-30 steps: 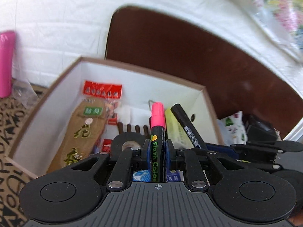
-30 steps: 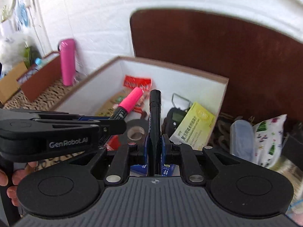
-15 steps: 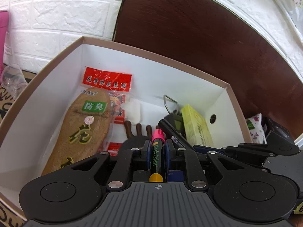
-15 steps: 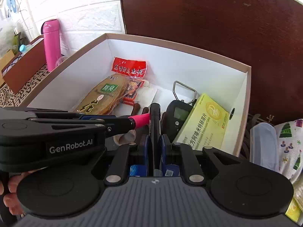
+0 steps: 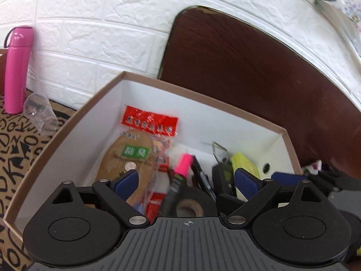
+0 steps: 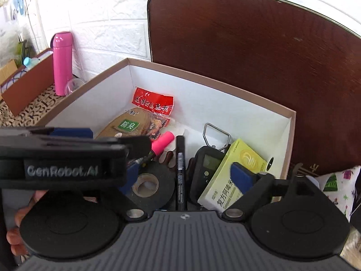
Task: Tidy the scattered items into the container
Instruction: 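Lower both markers into the box and open both tools, then grasp the white permanent marker with the left tool while the right tool reaches for the clothespin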
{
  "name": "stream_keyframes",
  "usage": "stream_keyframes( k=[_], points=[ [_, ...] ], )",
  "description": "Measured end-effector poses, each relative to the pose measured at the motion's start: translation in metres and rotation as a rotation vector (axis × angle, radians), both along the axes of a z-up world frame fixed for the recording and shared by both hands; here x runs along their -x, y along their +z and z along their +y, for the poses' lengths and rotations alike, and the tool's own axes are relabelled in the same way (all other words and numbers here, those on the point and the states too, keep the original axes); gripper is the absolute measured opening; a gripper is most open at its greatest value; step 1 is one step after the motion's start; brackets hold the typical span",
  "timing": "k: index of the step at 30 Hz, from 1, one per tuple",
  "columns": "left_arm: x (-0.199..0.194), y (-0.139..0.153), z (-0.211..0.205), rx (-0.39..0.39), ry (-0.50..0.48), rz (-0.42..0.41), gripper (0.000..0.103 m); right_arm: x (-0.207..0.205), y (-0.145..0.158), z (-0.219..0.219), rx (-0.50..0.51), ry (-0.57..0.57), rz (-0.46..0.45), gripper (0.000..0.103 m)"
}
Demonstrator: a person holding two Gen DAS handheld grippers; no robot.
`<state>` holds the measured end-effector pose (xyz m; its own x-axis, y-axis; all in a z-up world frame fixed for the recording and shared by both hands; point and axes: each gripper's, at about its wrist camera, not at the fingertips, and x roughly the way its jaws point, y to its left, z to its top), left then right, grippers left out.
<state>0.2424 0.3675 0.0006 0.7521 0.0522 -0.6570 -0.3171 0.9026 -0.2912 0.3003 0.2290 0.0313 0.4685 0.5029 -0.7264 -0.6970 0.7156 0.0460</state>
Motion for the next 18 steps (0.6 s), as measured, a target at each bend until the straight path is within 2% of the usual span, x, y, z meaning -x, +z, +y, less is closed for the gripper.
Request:
stream_keyframes(
  k=[13, 18],
  points=[
    [0.029, 0.016, -0.031, 0.010, -0.018, -0.020, 0.101, 0.023, 0.019, -0.033, -0.019, 0.005, 0.003, 0.100],
    [0.051, 0.030, -0.055, -0.006, -0.044, -0.059, 0.101, 0.044, 0.033, -0.057, -0.039, 0.023, -0.006, 0.100]
  ],
)
